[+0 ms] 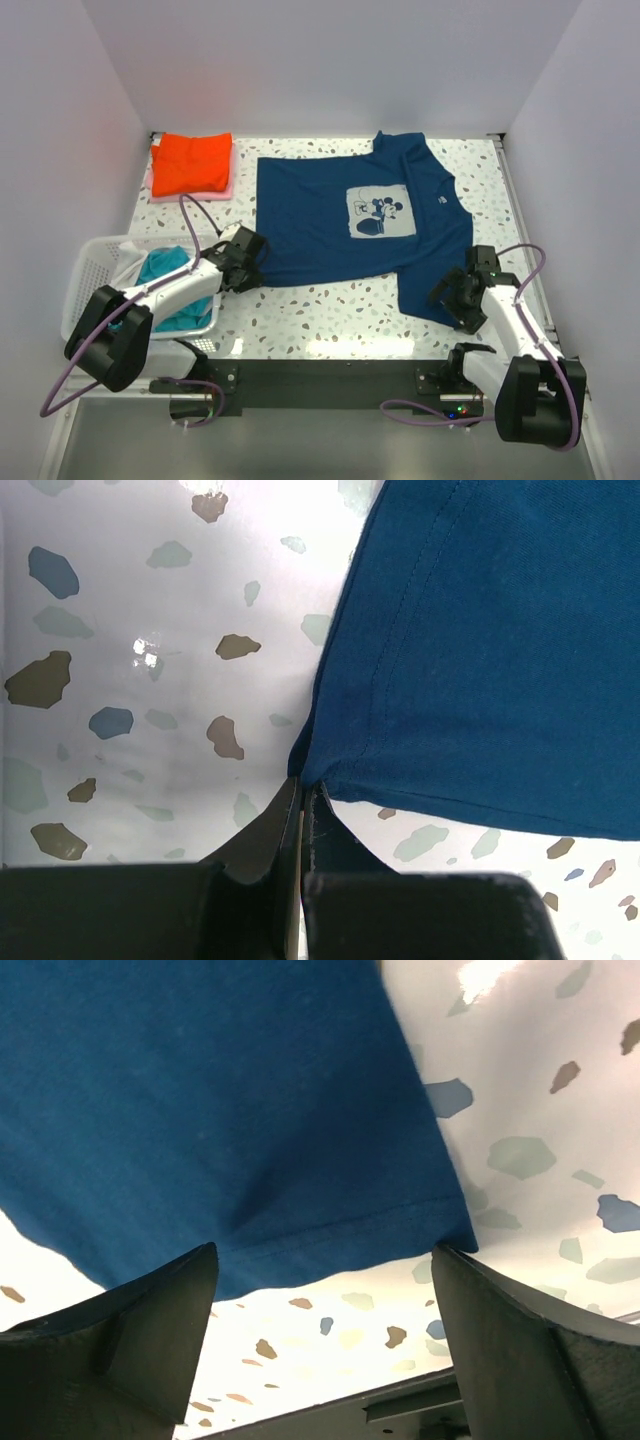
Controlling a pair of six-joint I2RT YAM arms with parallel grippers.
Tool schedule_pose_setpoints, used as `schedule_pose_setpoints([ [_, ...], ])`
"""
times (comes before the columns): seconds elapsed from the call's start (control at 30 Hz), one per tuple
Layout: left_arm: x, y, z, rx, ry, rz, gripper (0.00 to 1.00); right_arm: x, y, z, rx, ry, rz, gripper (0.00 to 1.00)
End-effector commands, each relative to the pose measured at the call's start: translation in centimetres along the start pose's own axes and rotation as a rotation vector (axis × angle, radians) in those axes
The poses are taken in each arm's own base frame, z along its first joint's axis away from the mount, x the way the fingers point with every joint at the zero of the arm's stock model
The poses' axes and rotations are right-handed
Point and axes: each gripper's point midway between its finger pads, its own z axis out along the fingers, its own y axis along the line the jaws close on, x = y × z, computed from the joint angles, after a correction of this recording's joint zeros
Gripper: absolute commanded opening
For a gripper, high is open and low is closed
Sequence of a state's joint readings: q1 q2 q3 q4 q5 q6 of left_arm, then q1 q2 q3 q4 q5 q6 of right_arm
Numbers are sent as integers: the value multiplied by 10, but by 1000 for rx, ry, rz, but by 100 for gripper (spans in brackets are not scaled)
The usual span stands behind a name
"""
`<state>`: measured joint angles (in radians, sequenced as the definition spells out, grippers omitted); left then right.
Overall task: Fold and stack the t-shirts
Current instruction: Flatten the tshirt out
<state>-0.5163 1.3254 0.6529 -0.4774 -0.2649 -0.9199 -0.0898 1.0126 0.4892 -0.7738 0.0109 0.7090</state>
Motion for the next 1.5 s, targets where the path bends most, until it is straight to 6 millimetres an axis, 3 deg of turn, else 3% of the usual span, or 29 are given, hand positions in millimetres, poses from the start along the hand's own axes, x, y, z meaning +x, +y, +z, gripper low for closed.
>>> schedule_pose_setpoints([
  [0.0, -21, -16, -7, 53, -57, -8, 0, -12, 3, 11, 4, -53, 58, 88],
  [0.17, -21, -15, -6, 41, -55, -10, 0, -14, 1, 18, 19, -62, 55, 79],
  [0.37, -22, -16, -8, 37, -51, -13, 0, -14, 5, 17, 0, -61, 34, 55],
  [0.47, -21, -17, -7, 42, -43, -15, 0, -12, 5, 13, -19, -62, 22, 36],
  [0.5, -21, -18, -7, 47, -41, -12, 0, -11, 4, 13, -21, -62, 20, 23],
  [0.57, -19, -18, -6, 44, -31, -6, 0, -11, 6, 9, -38, -70, 8, 12],
  [0.6, -19, -18, -6, 44, -29, -7, 0, -11, 6, 7, -41, -71, 2, 0],
  [0.77, -15, -15, -10, 45, -19, -13, 0, -8, 16, -11, -99, -56, -5, 0],
  [0.9, -12, -15, -15, 57, -5, -28, 0, -15, 19, -45, -130, -102, -16, 0],
  [1.03, -6, -7, -21, 47, 8, -46, 0, -16, 10, -69, -98, -129, -51, 0],
  [1.47, 12, 9, -42, 90, 13, -110, 0, 3, -14, -116, -81, -155, -85, 0],
])
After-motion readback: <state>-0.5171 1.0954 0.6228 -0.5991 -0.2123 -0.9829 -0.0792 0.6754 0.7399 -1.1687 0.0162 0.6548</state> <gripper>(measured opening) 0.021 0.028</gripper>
